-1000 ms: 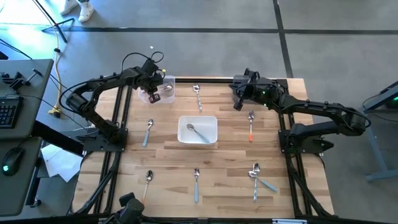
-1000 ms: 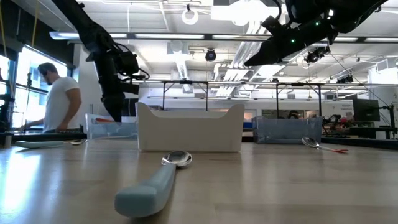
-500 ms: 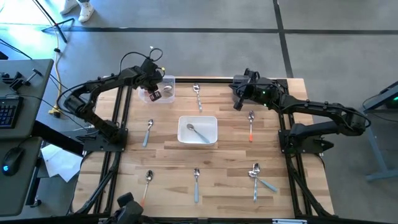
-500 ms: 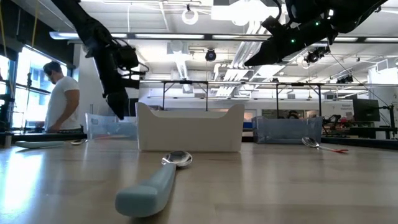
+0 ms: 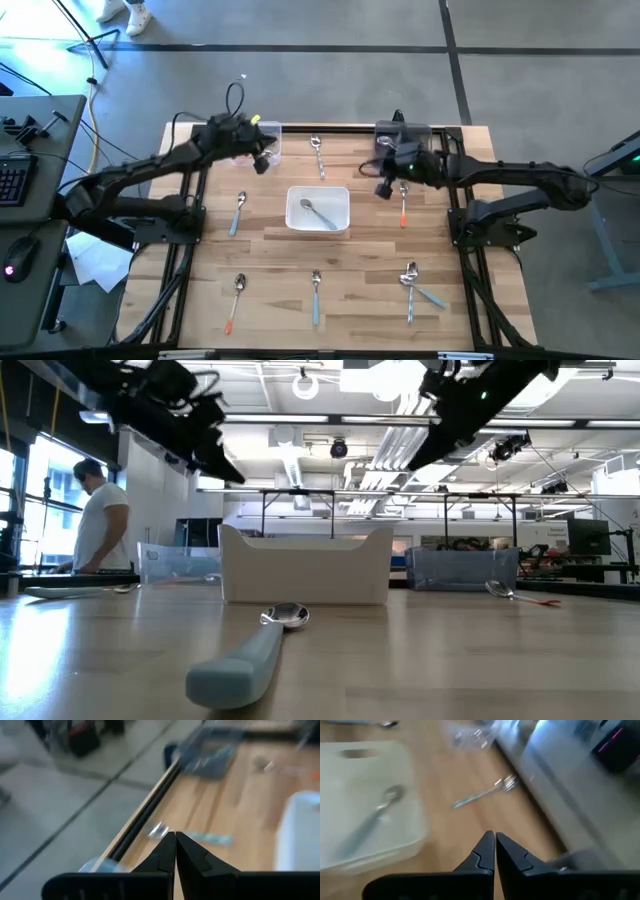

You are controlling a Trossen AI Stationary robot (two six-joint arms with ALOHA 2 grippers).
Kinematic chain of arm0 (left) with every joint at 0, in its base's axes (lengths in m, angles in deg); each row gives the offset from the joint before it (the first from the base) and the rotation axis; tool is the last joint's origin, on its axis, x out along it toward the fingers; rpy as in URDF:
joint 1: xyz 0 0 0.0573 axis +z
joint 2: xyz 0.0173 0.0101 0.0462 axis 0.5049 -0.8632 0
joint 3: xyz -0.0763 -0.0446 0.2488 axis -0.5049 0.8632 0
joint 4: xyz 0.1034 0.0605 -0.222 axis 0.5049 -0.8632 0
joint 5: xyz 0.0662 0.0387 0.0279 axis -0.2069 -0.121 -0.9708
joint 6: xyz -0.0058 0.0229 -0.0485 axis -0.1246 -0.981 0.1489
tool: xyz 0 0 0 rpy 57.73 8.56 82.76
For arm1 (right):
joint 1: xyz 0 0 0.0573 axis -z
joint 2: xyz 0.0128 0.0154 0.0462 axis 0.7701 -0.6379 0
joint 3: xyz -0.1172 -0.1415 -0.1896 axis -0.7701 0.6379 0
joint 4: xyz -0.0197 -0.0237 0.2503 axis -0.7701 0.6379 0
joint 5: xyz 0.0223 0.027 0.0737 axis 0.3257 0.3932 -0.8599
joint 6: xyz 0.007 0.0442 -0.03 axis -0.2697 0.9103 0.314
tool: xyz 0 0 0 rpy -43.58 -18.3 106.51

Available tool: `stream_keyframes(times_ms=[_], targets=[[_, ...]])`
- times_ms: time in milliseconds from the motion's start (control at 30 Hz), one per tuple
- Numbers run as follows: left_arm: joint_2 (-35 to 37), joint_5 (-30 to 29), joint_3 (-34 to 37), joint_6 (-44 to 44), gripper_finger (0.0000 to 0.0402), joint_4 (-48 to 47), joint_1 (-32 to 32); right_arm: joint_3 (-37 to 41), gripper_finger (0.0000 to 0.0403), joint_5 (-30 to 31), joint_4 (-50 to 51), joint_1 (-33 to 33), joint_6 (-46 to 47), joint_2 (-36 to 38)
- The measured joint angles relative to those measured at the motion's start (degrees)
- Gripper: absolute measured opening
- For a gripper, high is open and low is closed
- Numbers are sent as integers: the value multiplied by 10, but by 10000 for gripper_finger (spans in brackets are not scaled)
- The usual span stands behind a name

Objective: Sort silverware by color (type)
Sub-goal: Put the blue spoon into the white bin

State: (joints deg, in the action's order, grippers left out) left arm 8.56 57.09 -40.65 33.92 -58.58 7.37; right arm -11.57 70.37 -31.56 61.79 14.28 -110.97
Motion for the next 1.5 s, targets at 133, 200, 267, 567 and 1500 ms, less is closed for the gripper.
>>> stream_keyframes(times_ms=[133,200,267,567,1500], targets=[[47,0,66,20,2,90,-52,-53,0,1,154,-92,144,0],[62,0,92,23,1,119,-72,-65,0,1,200,-145,217,0],[70,0,111,23,1,134,-87,-66,0,1,239,-201,300,0],[75,-2,138,28,1,146,-133,-66,0,-5,353,-482,717,-53],[74,-18,139,68,0,159,-255,-65,133,-145,291,-650,951,-340]])
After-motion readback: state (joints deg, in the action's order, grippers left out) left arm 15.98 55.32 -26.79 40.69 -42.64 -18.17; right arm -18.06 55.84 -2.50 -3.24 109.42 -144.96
